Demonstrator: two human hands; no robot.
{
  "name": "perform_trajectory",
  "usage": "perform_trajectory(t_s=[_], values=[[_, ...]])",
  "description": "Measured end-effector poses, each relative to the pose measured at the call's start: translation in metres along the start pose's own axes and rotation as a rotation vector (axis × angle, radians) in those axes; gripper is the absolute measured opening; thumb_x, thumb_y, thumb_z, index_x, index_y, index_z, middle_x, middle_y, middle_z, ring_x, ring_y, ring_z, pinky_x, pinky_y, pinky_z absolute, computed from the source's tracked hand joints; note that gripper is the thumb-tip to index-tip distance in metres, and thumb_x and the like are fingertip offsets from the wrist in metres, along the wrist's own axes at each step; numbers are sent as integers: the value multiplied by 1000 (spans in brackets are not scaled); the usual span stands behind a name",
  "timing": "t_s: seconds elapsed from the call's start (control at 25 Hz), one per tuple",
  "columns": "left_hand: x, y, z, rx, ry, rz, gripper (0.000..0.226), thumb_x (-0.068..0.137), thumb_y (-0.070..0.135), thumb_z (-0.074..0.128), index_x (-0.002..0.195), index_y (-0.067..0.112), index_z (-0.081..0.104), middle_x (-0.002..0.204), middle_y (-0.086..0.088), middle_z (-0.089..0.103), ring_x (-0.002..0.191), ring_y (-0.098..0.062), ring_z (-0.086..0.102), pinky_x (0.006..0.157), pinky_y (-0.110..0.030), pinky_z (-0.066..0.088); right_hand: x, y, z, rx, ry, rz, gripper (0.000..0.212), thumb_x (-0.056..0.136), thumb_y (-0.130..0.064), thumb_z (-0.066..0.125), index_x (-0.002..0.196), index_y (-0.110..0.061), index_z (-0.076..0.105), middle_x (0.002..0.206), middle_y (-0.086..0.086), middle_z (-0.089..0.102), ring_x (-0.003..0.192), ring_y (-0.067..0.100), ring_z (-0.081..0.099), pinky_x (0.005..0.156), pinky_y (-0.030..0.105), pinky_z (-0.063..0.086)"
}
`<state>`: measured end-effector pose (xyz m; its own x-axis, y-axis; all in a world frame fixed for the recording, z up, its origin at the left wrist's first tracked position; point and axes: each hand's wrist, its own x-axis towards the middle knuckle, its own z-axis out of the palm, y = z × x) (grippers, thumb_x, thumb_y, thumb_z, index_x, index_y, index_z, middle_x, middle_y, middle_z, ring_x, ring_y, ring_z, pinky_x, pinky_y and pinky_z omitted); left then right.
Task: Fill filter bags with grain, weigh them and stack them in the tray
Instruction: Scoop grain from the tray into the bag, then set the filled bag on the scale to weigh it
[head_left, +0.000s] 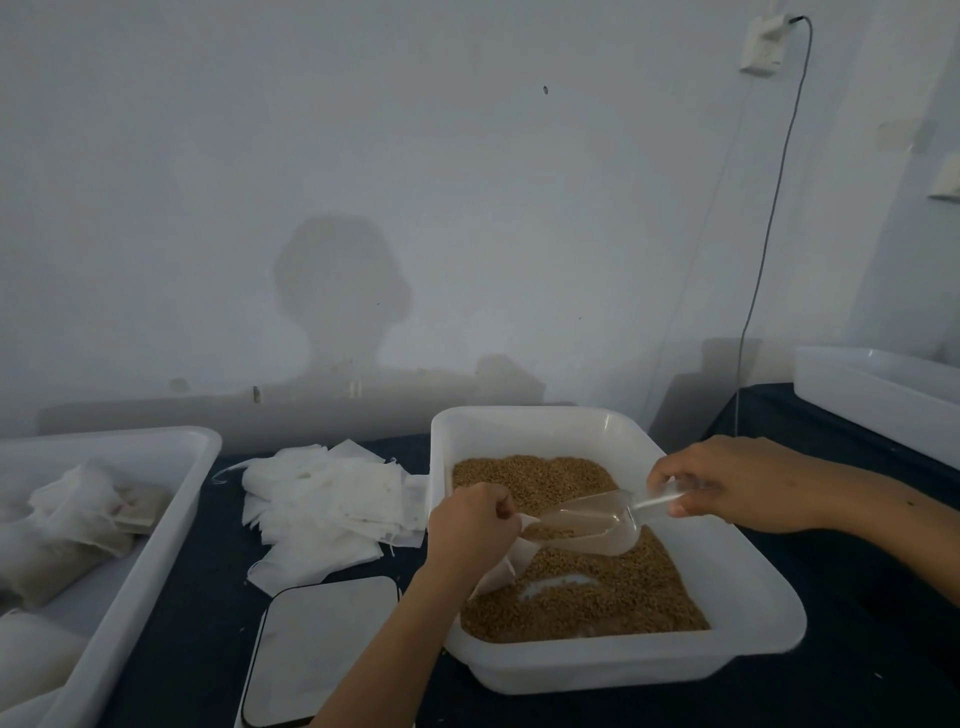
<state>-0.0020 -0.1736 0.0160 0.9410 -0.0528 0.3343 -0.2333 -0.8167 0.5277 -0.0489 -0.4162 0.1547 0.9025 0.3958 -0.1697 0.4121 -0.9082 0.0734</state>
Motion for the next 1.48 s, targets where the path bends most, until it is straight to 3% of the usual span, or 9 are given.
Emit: perform_trajectory(t_s=[0.16,0.44,0.76,0.92,1.04,1.16,1.28,1.4,1.48], values=[[1,-2,0,-29,24,-27,15,87,21,55,72,19,57,69,8,58,65,-10,52,52,-16,34,-4,7,12,181,-15,6,6,96,-40,49,100,-44,52,86,-11,57,72,3,58,65,18,45],[4,-2,0,-108,81,-98,20,100,25,37,85,16,48,69,8,49,64,-10,48,52,-19,33,-12,23,59,658,-22,59,11,100,-25,43,107,-24,51,88,-1,59,72,1,60,65,18,48],[4,-2,-5,-443,26,-145,21,100,24,40,84,14,49,74,0,54,66,-14,49,60,-28,38,50,-8,96,506,26,332,23,101,-15,34,123,-10,30,90,3,51,76,11,51,59,16,39],[0,-1,-9,-581,-15,-110,21,98,18,44,78,16,49,73,1,53,67,-13,45,63,-28,36,75,-23,125,298,-54,390,50,100,-6,32,148,-3,17,147,18,31,131,30,38,102,30,37],[-1,2,-13,-588,-39,-38,23,96,16,47,74,19,49,71,8,54,68,-11,46,68,-25,37,82,-26,129,183,-47,445,52,100,-18,38,147,-7,20,150,15,24,135,32,28,109,43,29],[-2,6,-17,-677,-44,-5,23,96,11,48,75,20,49,83,2,53,77,-12,47,71,-22,40,83,-31,116,321,166,192,58,91,-34,58,140,-22,31,142,0,34,129,20,34,107,42,34],[-3,8,-24,-787,-47,27,22,96,6,47,76,12,51,84,-7,49,75,-12,46,66,-15,39,79,-60,99,692,404,-100,34,80,-40,71,110,-30,58,108,-15,59,95,1,55,80,29,51],[-6,6,-32,-902,-107,36,22,98,5,44,77,8,50,75,-5,50,68,-11,46,63,-16,39,82,-76,86,883,573,-118,8,83,-26,70,83,-19,68,83,-6,67,76,9,62,73,34,52],[-11,5,-40,-974,-129,-37,23,99,9,43,76,10,48,73,-1,51,64,-8,49,58,-13,41,82,-82,77,963,629,-121,16,81,-19,72,68,-16,63,70,-5,64,66,5,58,67,25,48]])
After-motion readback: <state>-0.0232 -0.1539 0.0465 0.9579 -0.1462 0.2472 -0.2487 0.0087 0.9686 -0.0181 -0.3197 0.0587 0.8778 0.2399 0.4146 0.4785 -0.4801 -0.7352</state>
